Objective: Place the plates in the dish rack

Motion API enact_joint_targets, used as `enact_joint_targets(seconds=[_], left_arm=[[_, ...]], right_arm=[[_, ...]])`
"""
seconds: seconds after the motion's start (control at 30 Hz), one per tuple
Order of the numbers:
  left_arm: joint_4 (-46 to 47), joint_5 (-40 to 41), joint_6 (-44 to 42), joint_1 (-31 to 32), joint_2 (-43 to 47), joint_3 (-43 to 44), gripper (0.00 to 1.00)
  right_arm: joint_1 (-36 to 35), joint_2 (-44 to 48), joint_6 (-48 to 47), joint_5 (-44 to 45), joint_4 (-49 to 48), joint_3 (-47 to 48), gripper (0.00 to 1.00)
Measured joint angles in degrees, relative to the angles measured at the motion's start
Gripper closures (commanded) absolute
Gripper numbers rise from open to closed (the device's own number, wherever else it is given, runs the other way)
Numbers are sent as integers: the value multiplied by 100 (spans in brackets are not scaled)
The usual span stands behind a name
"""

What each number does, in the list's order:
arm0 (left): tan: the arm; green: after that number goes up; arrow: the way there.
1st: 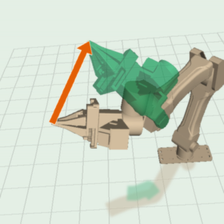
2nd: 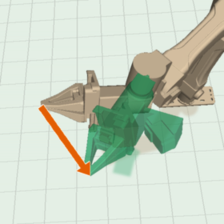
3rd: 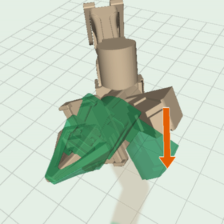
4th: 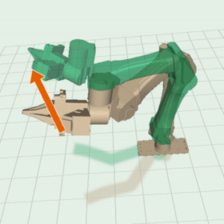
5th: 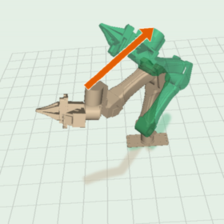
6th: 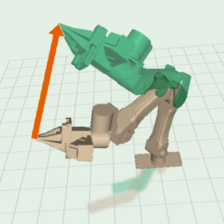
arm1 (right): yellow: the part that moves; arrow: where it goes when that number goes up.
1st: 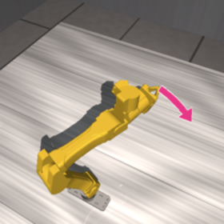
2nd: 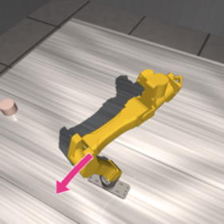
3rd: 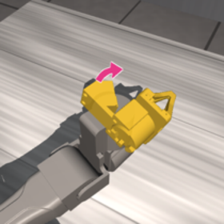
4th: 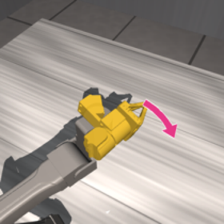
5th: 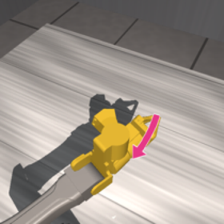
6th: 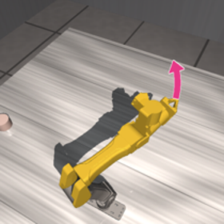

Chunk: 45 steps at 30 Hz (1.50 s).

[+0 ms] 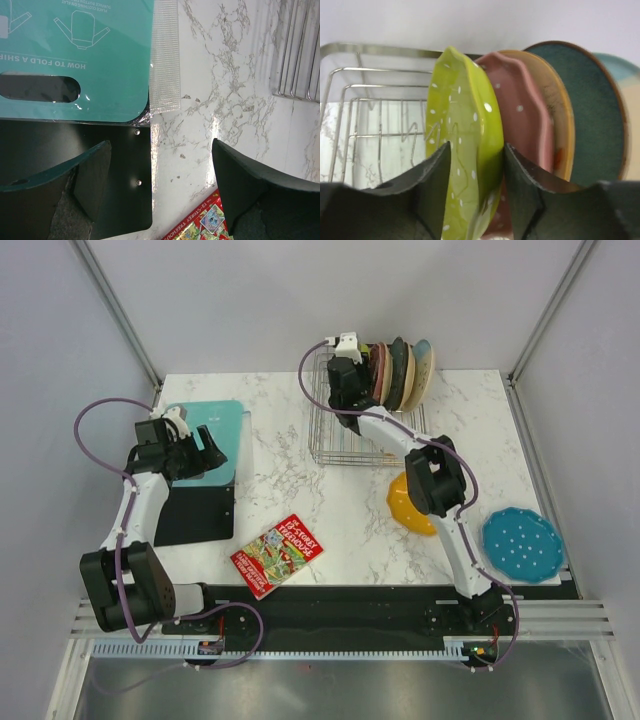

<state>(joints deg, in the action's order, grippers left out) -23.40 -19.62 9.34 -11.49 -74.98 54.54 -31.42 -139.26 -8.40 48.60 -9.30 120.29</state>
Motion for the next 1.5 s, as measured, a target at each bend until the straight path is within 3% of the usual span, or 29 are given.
enact_joint_targets(seconds=[0.17, 0.27, 0.4, 0.57, 0.67, 0.77, 0.9, 1.1, 1.17, 1.5], left_arm=[[46, 7, 90, 133, 44, -63, 11], [114, 15, 223, 564, 299, -317, 10], [260, -31, 581, 1985, 883, -802, 10], [1434, -184, 1401, 3877, 1432, -1711, 14], [2380, -149, 1906, 4625, 1193, -2155, 16], [3180, -94, 2396, 5051, 514, -2234, 18], [3934, 249, 2942, 5460, -527, -2072, 21], [4122, 807, 3600, 6015, -1803, -1062, 25], [4124, 957, 3807, 6137, -2153, -688, 27], [3893, 1366, 4481, 6398, -3552, 470, 36]], right_arm=[[17, 634, -20, 31, 26, -514, 31], [0, 1340, 63, -26, 249, -1062, 24], [-24, 2715, 411, -378, 848, -2013, 10], [125, 5010, 951, -1427, 1808, -3519, 2], [828, 6212, 1220, -2315, 2509, -4216, 2], [2035, 6782, 1340, -3316, 3084, -4725, 2], [3407, 6505, 1237, -4616, 3936, -5176, 2], [4387, 5484, 605, -6535, 4776, -5683, 11], [4553, 5174, 358, -6944, 4874, -5707, 15], [4850, 3613, -544, -7938, 4966, -5576, 17]])
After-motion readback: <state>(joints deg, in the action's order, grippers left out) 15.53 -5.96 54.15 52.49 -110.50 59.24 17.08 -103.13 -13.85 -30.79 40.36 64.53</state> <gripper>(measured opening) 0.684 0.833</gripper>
